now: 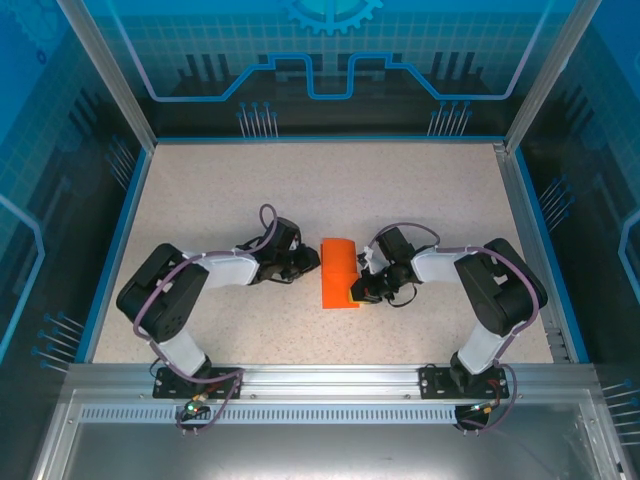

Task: Fold a paper plane with a square sheet of paper (pick it up from the middle)
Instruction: Fold the triangle a second time at the center of the table.

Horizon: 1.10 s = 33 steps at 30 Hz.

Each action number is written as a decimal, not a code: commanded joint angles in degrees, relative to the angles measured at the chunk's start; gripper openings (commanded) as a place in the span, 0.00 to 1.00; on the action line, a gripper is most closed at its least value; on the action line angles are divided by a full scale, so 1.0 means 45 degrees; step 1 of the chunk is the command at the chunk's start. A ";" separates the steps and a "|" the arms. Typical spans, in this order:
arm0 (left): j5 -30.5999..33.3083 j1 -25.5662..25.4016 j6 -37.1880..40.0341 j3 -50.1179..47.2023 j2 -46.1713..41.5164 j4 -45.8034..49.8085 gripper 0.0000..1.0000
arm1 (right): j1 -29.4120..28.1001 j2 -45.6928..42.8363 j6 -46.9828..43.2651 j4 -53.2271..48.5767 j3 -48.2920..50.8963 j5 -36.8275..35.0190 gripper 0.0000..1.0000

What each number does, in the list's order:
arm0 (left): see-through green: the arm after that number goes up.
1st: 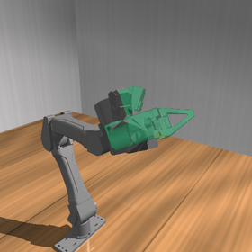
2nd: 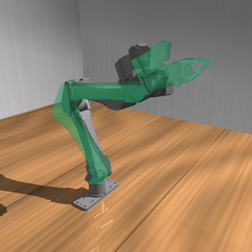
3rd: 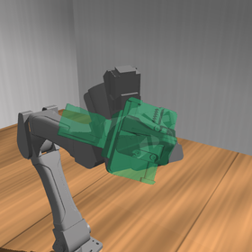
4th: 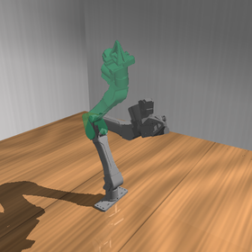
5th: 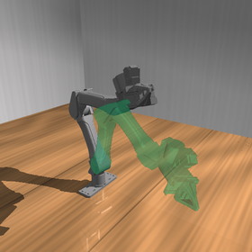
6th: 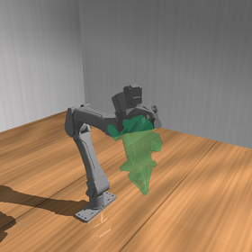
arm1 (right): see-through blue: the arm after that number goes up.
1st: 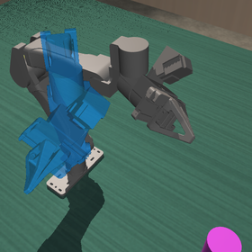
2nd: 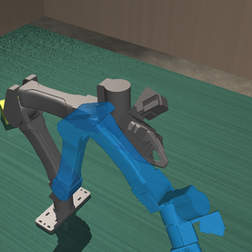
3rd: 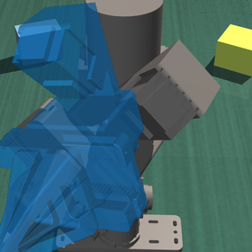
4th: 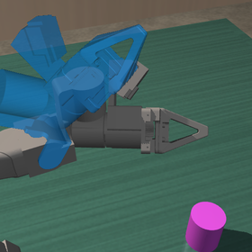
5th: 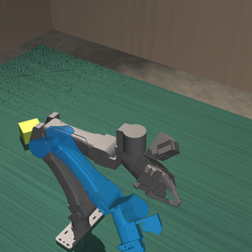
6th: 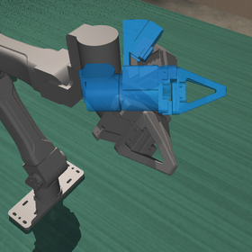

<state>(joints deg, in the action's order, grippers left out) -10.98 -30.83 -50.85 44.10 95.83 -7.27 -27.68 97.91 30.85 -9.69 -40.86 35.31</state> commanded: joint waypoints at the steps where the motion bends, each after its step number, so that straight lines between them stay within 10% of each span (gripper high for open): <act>1: -0.1050 -0.0220 0.0685 0.0623 -0.0429 0.0414 0.24 | 0.0255 0.0371 -0.0084 -0.0674 0.0008 -0.0468 0.04; 19: -0.1625 -0.1538 -0.0497 0.1274 0.2144 0.0012 0.17 | -0.0023 -0.1588 0.0078 -0.0408 -0.0411 0.0495 0.14; 33: -0.1340 -0.1528 -0.0408 0.1283 0.2081 0.0437 0.17 | -0.0572 0.0430 -0.0694 -0.1493 -0.0903 -0.0854 0.13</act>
<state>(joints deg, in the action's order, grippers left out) -18.90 -37.67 -52.56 49.39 105.16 -8.38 -30.11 99.00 29.28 -13.72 -45.71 33.12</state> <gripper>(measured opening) 0.175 0.129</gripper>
